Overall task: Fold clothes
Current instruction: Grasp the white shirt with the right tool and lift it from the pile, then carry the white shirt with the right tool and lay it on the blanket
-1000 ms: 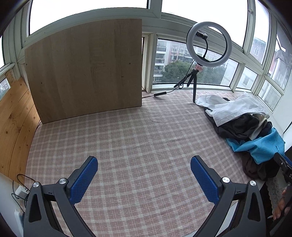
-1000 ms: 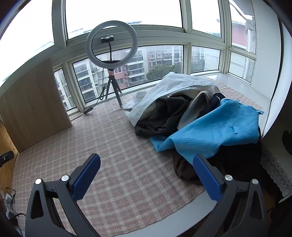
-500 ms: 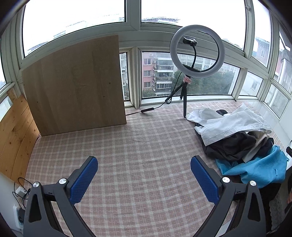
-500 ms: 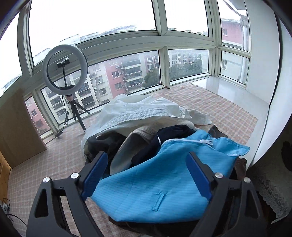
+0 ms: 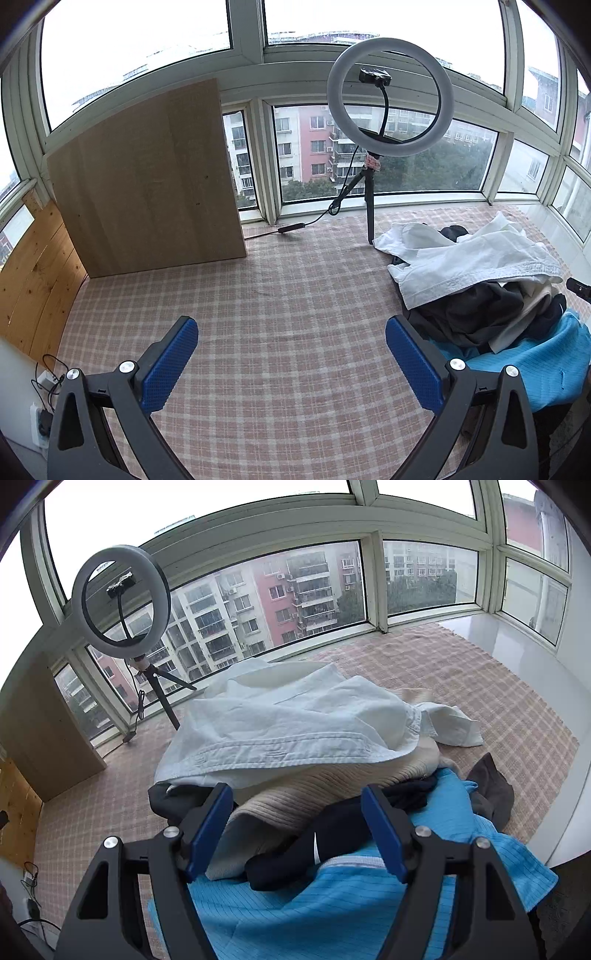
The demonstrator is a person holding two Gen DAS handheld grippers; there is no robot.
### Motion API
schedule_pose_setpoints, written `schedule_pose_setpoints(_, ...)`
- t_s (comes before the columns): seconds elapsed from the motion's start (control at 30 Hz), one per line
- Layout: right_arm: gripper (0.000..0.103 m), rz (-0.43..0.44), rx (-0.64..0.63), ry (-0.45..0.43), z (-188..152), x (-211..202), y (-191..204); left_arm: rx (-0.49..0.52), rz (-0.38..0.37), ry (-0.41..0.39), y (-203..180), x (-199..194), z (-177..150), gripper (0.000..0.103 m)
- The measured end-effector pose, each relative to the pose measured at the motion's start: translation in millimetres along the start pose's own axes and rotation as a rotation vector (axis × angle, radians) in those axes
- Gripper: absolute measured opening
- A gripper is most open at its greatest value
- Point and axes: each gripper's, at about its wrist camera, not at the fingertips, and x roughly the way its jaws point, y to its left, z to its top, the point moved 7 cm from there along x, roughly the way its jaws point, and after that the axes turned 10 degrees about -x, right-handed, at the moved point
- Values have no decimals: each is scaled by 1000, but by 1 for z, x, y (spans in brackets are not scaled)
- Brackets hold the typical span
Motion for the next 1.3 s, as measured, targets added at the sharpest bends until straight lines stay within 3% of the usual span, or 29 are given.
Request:
schedule_pose_setpoints(0.27, 73, 137, 127, 122, 14, 68, -12, 2, 22, -19, -9, 9, 15, 102)
schedule_pose_setpoints(0.47, 72, 236, 317, 95, 37, 108, -31, 35, 23, -11, -19, 18, 17, 102)
schedule_pose_setpoints(0.5, 67, 236, 313, 93, 40, 112, -31, 39, 24, -10, -19, 19, 17, 102)
schedule_pose_setpoints(0.57, 23, 222, 295, 96, 44, 118, -28, 42, 27, -12, -16, 20, 18, 102)
schedule_pose_setpoints(0.6, 17, 227, 290, 83, 46, 117, -26, 40, 31, -14, -13, 20, 19, 102)
schedule_pose_setpoints(0.67, 7, 233, 277, 12, 54, 103, -27, 28, 34, -15, -6, 21, 21, 102)
schedule_pose_setpoints(0.83, 4, 97, 146, -250, 122, 20, -29, -15, 50, -21, 18, 22, 28, 102)
schedule_pose_setpoints(0.97, 4, -32, -49, -436, 191, -73, 11, -39, 63, -45, 35, 17, 33, 102)
schedule_pose_setpoints(1.0, 4, -28, -89, -489, 205, -99, 27, -46, 65, -52, 40, 15, 33, 102)
schedule_pose_setpoints(1.13, 4, 141, -192, -609, 248, -181, 106, -86, 59, -70, 64, 6, 34, 102)
schedule_pose_setpoints(1.3, 4, 293, -394, -629, 241, -233, 244, -139, 55, -94, 106, -8, 32, 102)
